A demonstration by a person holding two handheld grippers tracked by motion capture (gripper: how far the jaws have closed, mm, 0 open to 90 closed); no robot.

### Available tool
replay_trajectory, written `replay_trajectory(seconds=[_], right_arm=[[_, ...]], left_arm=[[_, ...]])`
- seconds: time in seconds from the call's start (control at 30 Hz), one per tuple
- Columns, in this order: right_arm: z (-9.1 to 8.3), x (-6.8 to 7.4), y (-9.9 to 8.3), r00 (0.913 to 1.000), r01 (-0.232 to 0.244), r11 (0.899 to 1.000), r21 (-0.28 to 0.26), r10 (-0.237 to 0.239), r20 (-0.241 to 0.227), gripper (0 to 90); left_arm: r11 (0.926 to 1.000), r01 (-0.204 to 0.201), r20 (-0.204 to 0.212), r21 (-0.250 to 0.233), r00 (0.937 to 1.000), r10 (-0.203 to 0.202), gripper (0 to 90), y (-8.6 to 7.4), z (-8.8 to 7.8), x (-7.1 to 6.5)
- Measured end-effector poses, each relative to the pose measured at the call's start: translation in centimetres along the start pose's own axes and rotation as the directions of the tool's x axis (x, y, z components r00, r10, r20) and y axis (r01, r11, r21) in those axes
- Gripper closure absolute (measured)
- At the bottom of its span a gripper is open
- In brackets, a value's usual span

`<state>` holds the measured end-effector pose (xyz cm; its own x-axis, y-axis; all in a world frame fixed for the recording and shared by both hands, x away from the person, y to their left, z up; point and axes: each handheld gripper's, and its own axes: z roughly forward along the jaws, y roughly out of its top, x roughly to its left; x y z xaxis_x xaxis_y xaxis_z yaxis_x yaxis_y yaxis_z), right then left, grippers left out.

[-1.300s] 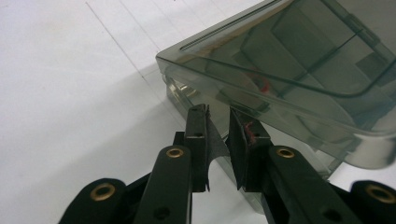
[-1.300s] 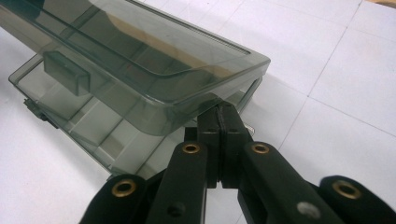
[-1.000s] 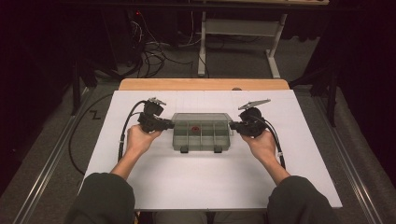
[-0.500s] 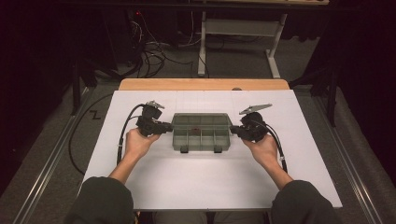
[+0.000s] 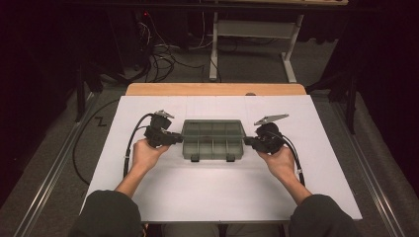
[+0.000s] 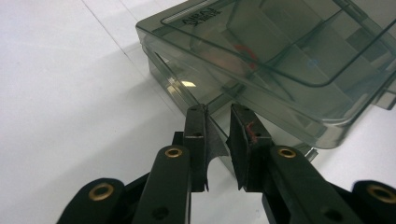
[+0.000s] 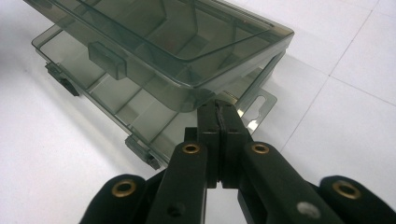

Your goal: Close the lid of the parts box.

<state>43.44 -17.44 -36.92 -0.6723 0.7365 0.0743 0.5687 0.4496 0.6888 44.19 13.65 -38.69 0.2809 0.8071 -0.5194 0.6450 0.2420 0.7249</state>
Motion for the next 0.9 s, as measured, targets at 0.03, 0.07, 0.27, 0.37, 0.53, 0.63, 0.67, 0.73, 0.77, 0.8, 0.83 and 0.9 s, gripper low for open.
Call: replay_trajectory(seconds=[0.03, 0.07, 0.27, 0.37, 0.53, 0.63, 0.67, 0.73, 0.77, 0.8, 0.83, 0.9], right_arm=[[0.0, 0.0, -0.1, 1.0, -0.003, 1.0, 0.002, 0.003, -0.001, 90.0], [-0.1, 0.0, -0.1, 1.0, -0.002, 1.0, 0.002, 0.002, -0.001, 90.0], [-0.6, -0.3, -0.3, 1.0, -0.007, 1.0, -0.009, 0.007, -0.002, 90.0], [-1.0, -0.5, -0.3, 0.9998, -0.018, 1.0, -0.022, 0.018, -0.002, 90.0], [-1.6, -0.9, -0.1, 0.9996, -0.029, 0.999, -0.039, 0.029, 0.004, 90.0], [-1.8, -0.9, 0.0, 0.9996, -0.026, 0.999, -0.047, 0.027, 0.001, 90.0], [-1.8, -0.8, 0.0, 0.9997, -0.025, 0.999, -0.048, 0.025, 0.001, 90.0], [-1.7, -0.7, 0.0, 0.9998, -0.021, 0.999, -0.043, 0.021, 0.0, 90.0], [-1.7, -0.7, 0.0, 0.9998, -0.019, 0.999, -0.039, 0.019, -0.002, 90.0], [-1.6, -0.7, 0.0, 0.9998, -0.019, 0.999, -0.039, 0.018, -0.003, 90.0], [-1.6, -0.6, 0.0, 0.9998, -0.019, 0.999, -0.038, 0.019, -0.004, 90.0], [-1.5, -0.6, 0.0, 0.9999, -0.016, 0.999, -0.038, 0.015, -0.007, 90.0]], left_arm=[[1.0, -0.001, 0.0, 0.001, 1.0, 0.001, 76.5, 0.0, 0.0, 0.0], [1.0, -0.001, 0.001, 0.001, 1.0, 0.001, 76.5, -0.1, 0.0, 0.0], [0.9999, 0.005, -0.003, 0.014, 1.0, -0.005, 76.3, -0.3, 0.1, 0.1], [0.9998, 0.006, -0.004, 0.018, 1.0, -0.006, 76.1, -0.3, 0.0, 0.1], [0.9996, 0.003, -0.008, 0.029, 1.0, -0.003, 76.0, -0.4, 0.0, 0.2], [0.9994, 0.006, -0.014, 0.034, 0.9999, -0.006, 75.8, -0.4, 0.0, 0.2], [0.9994, 0.011, -0.019, 0.034, 0.9998, -0.01, 75.8, -0.3, 0.0, 0.3], [0.9992, 0.012, -0.029, 0.037, 0.9995, -0.011, 75.8, -0.2, -0.1, 0.5], [0.9992, 0.014, -0.033, 0.038, 0.9994, -0.013, 75.8, -0.1, -0.2, 0.6], [0.9993, 0.015, -0.037, 0.035, 0.9992, -0.013, 75.8, -0.1, -0.3, 0.6], [0.9992, 0.01, -0.042, 0.038, 0.9991, -0.009, 75.8, 0.0, -0.4, 0.7], [0.9994, 0.004, -0.052, 0.035, 0.9986, -0.002, 75.8, 0.1, -0.6, 0.8]])
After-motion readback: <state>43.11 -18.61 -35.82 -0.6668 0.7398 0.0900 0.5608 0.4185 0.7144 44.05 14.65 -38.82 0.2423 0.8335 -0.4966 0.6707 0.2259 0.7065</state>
